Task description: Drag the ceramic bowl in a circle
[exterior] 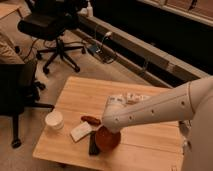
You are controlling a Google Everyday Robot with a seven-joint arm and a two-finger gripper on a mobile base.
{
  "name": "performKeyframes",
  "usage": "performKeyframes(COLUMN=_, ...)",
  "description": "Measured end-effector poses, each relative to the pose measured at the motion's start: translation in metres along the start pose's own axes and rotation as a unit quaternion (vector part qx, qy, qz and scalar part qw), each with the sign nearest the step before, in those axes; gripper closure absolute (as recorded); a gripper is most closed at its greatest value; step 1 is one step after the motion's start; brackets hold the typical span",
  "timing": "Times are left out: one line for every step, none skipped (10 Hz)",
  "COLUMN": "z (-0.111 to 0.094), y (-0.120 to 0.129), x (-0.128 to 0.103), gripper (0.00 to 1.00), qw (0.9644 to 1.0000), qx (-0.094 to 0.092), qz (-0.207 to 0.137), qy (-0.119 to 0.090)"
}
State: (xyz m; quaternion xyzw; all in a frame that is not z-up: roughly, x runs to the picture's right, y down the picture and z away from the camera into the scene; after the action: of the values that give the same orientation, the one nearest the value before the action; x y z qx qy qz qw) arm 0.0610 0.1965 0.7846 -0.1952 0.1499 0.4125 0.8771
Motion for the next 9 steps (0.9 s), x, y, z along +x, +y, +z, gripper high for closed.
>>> performKeyframes(z=0.005, y=-0.009, x=-0.013, gripper=1.0, qw=1.0, qx=0.005, qz=0.006, qy=-0.002)
performKeyframes(z=0.009, y=-0.019, x=-0.024, gripper=1.0, qw=0.9999, qx=0.01, qz=0.012, qy=-0.003)
performKeyframes(z=0.017, y=-0.034, x=-0.038, gripper=1.0, qw=0.9996, qx=0.018, qz=0.022, qy=-0.002)
performKeyframes(z=0.023, y=-0.05, x=-0.049, gripper=1.0, qw=0.9992, qx=0.026, qz=0.031, qy=-0.001)
performKeyframes(z=0.029, y=-0.071, x=-0.054, gripper=1.0, qw=0.9984, qx=0.037, qz=0.042, qy=0.004)
performKeyframes(z=0.034, y=-0.09, x=-0.056, gripper=1.0, qw=0.9974, qx=0.046, qz=0.054, qy=0.01)
performKeyframes(z=0.038, y=-0.113, x=-0.053, gripper=1.0, qw=0.9958, qx=0.054, qz=0.072, qy=0.015)
performKeyframes(z=0.04, y=-0.137, x=-0.046, gripper=1.0, qw=0.9937, qx=0.062, qz=0.092, qy=0.02)
performKeyframes(z=0.039, y=-0.157, x=-0.036, gripper=1.0, qw=0.9914, qx=0.068, qz=0.109, qy=0.023)
